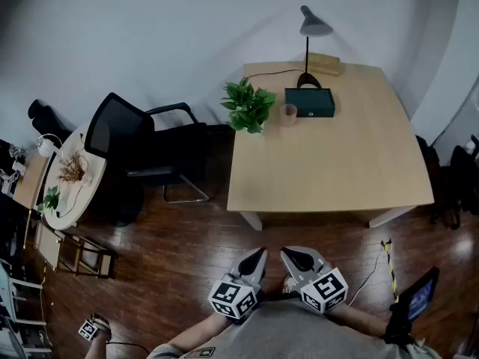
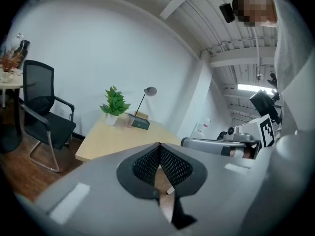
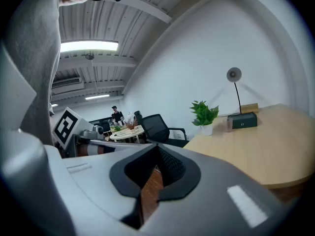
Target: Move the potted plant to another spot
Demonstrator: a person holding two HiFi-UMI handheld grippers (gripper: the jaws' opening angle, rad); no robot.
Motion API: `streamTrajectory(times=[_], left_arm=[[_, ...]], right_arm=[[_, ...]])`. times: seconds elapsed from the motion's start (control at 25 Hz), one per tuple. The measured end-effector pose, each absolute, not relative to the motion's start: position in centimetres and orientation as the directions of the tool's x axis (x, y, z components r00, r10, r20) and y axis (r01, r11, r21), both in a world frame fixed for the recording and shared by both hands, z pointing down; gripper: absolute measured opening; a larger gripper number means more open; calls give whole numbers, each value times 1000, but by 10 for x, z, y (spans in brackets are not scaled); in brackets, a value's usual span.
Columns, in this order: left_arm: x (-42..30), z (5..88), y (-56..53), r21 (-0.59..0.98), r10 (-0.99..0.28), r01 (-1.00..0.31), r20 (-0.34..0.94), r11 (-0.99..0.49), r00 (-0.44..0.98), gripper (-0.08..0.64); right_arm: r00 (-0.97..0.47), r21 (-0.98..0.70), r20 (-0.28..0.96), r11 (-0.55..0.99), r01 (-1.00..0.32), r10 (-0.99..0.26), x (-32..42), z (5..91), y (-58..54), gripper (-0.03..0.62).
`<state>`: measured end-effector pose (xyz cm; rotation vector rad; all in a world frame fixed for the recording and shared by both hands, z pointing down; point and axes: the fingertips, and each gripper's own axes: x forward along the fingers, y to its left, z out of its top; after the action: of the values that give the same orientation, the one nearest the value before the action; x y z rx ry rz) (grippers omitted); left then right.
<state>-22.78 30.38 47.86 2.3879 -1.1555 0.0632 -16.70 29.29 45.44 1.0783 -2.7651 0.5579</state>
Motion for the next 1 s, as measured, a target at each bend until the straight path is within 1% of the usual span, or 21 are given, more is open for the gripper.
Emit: streamTrajectory(times=[0.28,0.6,0.8,1.0], left_arm=[[-204,500,296,395,-724,-759,270,-518,634,2],[-192,488,283,377,-726,-760,261,-529,636,2],[-192,495,264,390,-710,-745,262,-542,654,2],[-190,511,217,422,-683,-720,268,-551,680,2]], right_arm=[[-748,-311,250,681,-663,-615,-162,496,304,5],[-737,-298,229,675,-675,-636,-146,486,285,6],[-718,-301,250,653,-695,-649,-144,490,266,6],[-693,-318,289,616,-721,-661,-142,504,226,6]])
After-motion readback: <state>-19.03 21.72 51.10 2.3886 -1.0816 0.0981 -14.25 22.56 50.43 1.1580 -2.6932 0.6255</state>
